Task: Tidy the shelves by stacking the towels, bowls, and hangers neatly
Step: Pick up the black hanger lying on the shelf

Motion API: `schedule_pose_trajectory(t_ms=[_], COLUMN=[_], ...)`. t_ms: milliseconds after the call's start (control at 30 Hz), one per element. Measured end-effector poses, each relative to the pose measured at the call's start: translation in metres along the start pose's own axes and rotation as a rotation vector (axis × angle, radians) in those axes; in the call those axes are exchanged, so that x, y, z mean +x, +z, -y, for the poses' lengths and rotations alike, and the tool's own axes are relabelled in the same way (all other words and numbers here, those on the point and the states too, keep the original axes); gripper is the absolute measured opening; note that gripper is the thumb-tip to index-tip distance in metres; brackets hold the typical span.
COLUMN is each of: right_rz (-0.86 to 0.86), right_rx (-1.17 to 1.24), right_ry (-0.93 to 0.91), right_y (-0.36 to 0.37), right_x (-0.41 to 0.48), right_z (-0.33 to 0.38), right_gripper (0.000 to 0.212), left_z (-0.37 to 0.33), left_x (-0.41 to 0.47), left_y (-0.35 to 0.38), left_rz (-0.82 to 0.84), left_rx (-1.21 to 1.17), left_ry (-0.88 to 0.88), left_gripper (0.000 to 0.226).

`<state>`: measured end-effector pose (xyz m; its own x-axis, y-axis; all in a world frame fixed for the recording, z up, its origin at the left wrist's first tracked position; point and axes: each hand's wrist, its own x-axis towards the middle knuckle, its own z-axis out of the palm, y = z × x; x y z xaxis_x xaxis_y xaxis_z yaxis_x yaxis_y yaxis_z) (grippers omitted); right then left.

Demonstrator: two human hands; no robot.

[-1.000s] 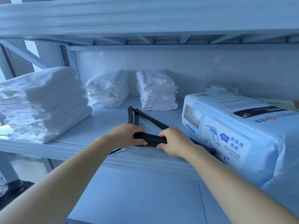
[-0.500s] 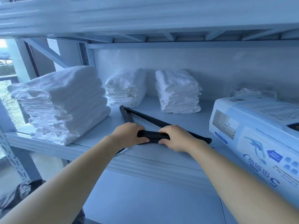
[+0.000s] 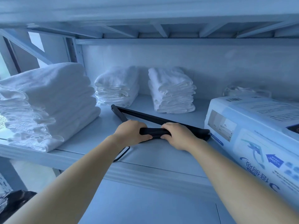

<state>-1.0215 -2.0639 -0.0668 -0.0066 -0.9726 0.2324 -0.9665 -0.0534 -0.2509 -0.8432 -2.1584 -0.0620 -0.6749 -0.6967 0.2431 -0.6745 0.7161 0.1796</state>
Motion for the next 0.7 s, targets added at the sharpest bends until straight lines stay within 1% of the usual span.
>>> schedule_pose_trajectory(t_ms=[133,467,700], right_rz=[-0.006,0.009,0.021], right_rx=[0.03,0.028,0.098], right_ry=[-0.023,-0.028,-0.047], right_y=[-0.002,-0.001,-0.003], right_x=[0.0,0.003,-0.012], right_z=[-0.002,-0.003,0.0], right_gripper=[0.019,0.024,0.01], left_z=[0.002,-0.003,-0.022], left_x=[0.004,0.003,-0.025], left_y=[-0.002,-0.007,-0.009], left_rz=[0.015,0.05,0.035], left_rx=[-0.034,-0.019,0.047], left_ry=[-0.02,-0.036,-0.111], left_gripper=[0.028,0.031,0.035])
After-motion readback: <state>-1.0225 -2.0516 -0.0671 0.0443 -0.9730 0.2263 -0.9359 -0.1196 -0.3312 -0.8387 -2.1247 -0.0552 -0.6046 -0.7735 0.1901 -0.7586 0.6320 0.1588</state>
